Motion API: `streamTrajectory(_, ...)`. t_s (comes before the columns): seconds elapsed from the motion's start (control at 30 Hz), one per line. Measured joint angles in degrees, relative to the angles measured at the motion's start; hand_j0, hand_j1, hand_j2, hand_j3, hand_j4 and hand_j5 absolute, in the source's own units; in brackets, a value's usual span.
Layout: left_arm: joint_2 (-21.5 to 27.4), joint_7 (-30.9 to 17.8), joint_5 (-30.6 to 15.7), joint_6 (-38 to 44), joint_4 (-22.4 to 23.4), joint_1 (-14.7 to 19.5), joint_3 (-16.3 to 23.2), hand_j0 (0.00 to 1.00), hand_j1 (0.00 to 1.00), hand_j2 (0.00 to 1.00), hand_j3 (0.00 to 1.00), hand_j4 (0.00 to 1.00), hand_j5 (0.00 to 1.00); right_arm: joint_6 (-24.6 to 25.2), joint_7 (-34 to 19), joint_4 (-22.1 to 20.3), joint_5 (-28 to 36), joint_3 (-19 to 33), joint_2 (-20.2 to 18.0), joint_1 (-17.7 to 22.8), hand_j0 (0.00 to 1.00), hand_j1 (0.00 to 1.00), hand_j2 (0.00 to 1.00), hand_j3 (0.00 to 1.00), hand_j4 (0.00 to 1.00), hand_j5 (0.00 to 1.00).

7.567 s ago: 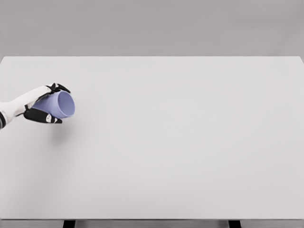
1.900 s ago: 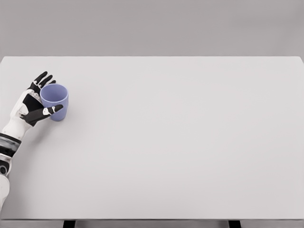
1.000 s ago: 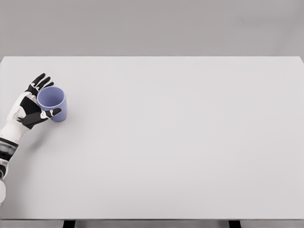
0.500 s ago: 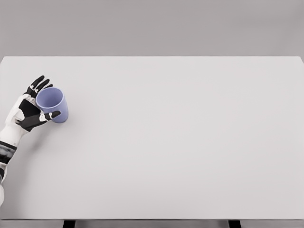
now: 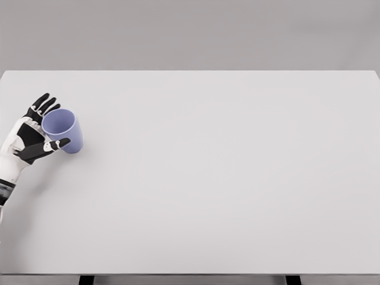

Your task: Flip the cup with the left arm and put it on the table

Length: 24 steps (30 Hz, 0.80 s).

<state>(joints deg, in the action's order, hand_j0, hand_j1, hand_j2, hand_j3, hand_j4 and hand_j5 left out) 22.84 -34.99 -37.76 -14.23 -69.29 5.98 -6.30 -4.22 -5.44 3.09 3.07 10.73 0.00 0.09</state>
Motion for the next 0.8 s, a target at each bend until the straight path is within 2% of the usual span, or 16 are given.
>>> streamTrajectory(0.23,0.7,0.0,0.0,0.0,-0.3,-0.2,-0.3,1.0,1.0,1.0,1.0,1.0,1.0,0.0,0.0,0.0,0.0,0.0,0.0,0.0,1.0,1.0,1.0,1.0,1.0,1.0)
streamTrajectory(0.43,1.0,0.0,-0.1,0.1,-2.0,-2.2,-0.8,1.0,1.0,1.0,1.0,1.0,1.0,0.0,0.0,0.0,0.0,0.0,0.0,0.0,1.0,1.0,1.0,1.0,1.0,1.0)
streamTrajectory(0.8,2.0,0.0,0.0,-0.1,-2.9,-2.4,-2.0,1.0,1.0,1.0,1.0,1.0,1.0,0.0,0.0,0.0,0.0,0.0,0.0,0.0,1.0,1.0,1.0,1.0,1.0,1.0)
